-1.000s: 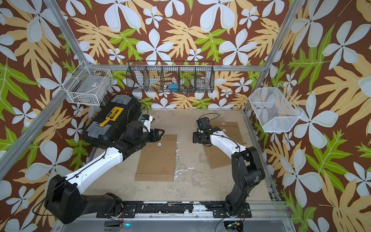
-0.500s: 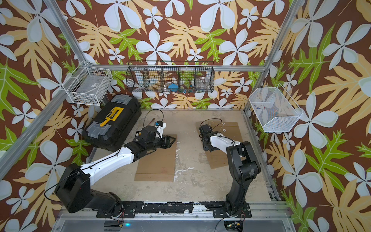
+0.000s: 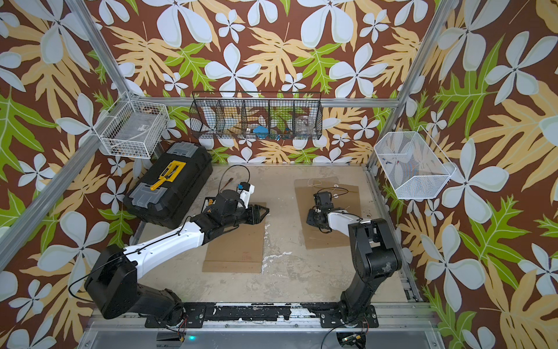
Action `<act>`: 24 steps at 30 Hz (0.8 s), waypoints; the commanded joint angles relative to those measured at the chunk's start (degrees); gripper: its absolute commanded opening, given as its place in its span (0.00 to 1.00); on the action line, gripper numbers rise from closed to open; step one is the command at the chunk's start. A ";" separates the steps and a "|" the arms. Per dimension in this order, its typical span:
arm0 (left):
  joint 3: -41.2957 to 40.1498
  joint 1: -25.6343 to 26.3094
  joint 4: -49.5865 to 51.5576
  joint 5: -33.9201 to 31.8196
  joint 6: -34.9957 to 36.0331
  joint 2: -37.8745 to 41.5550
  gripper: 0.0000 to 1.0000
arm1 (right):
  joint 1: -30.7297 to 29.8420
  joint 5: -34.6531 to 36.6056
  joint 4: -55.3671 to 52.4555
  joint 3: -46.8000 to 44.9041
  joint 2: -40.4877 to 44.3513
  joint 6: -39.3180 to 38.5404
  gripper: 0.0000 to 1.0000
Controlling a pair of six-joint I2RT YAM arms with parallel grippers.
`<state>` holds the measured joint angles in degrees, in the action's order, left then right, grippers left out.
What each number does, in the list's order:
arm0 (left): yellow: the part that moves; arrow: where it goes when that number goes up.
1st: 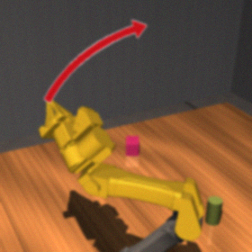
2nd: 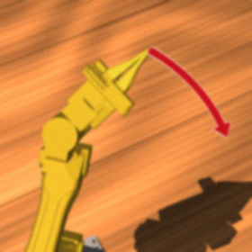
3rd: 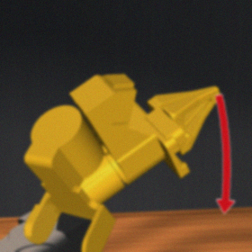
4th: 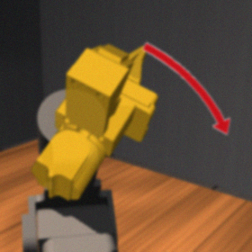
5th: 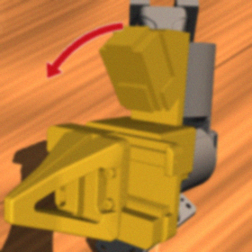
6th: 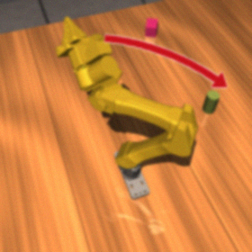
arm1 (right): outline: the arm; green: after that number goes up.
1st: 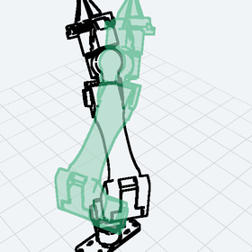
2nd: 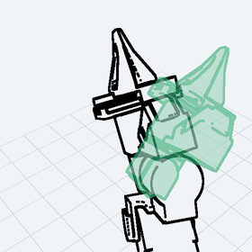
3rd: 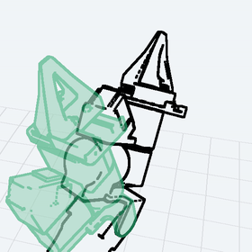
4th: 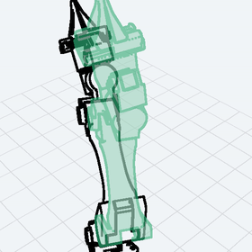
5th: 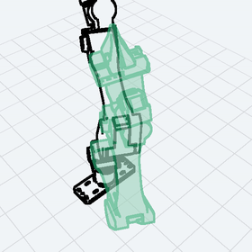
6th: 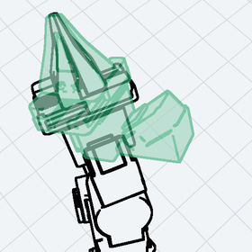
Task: Close the mouth of the file bag
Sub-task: Pick up the file bag from the file bag.
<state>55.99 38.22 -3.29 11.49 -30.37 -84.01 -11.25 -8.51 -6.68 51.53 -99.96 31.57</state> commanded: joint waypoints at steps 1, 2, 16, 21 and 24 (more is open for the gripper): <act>-0.18 0.26 -2.55 1.70 -1.99 -0.74 0.57 | -0.22 -17.62 -2.30 -2.34 -1.24 5.94 0.26; -0.52 0.28 -3.14 2.11 -2.51 -1.09 0.57 | -0.25 -19.59 -1.42 -2.73 -1.36 6.82 0.26; 9.25 7.24 -3.83 6.64 -5.67 -21.84 0.59 | 0.64 -6.26 -10.04 -0.98 15.37 4.79 0.44; 17.79 10.03 1.44 3.06 -4.96 -30.20 0.61 | 5.15 -5.41 -7.06 -9.11 19.22 6.65 0.45; 22.20 10.14 5.18 0.55 -4.45 -34.44 0.63 | 6.87 -5.77 -6.46 -10.14 18.73 5.56 0.45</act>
<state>75.59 48.51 -2.83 15.46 -35.86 -116.27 -5.23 -15.38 -14.57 41.85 -81.21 37.30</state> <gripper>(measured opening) 0.624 0.446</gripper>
